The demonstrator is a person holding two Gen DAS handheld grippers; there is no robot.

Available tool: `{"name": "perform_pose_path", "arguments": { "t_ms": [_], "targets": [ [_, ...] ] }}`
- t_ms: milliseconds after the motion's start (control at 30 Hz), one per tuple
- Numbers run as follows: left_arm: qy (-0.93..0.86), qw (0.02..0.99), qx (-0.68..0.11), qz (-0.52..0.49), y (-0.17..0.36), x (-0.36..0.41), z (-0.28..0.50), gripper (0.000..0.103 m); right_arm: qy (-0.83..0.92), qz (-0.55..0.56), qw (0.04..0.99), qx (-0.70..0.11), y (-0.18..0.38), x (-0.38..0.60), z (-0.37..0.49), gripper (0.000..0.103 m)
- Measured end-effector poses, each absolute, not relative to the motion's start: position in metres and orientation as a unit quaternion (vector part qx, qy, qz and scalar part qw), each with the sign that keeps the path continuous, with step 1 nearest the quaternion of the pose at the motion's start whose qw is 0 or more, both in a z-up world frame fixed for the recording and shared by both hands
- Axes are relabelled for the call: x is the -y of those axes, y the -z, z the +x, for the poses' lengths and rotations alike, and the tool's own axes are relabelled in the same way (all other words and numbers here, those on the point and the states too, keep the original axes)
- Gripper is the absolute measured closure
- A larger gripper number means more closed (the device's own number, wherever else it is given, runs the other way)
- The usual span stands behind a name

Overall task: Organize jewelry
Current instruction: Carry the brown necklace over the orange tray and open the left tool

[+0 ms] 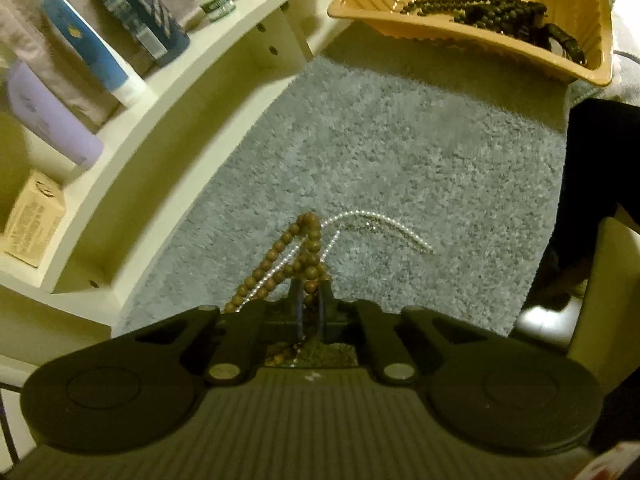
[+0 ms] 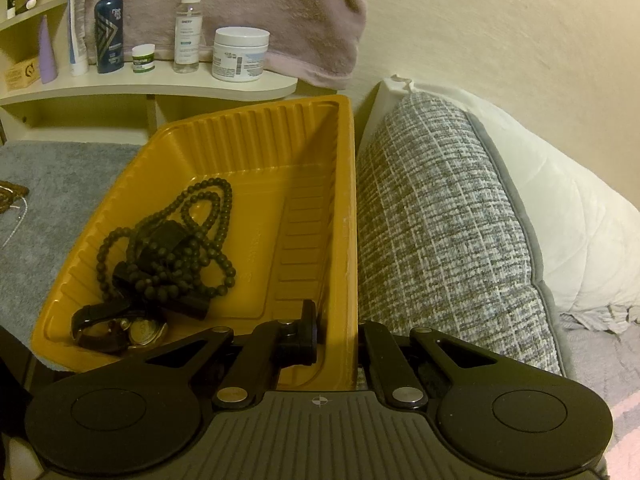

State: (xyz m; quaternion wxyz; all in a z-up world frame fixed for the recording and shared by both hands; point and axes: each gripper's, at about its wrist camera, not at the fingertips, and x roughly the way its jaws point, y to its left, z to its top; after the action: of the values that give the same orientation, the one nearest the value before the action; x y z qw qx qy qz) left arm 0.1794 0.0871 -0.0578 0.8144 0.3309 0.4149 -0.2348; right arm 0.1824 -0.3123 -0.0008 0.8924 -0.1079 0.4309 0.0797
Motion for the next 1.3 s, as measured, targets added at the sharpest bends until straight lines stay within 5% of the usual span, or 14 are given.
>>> {"name": "perform_pose_path", "arguments": {
  "t_ms": [1300],
  "targets": [
    [0.225, 0.881, -0.191, 0.369, -0.159, -0.040, 0.176, 0.097, -0.081, -0.101, 0.897, -0.423, -0.003, 0.312, 0.178, 0.099]
  ]
}}
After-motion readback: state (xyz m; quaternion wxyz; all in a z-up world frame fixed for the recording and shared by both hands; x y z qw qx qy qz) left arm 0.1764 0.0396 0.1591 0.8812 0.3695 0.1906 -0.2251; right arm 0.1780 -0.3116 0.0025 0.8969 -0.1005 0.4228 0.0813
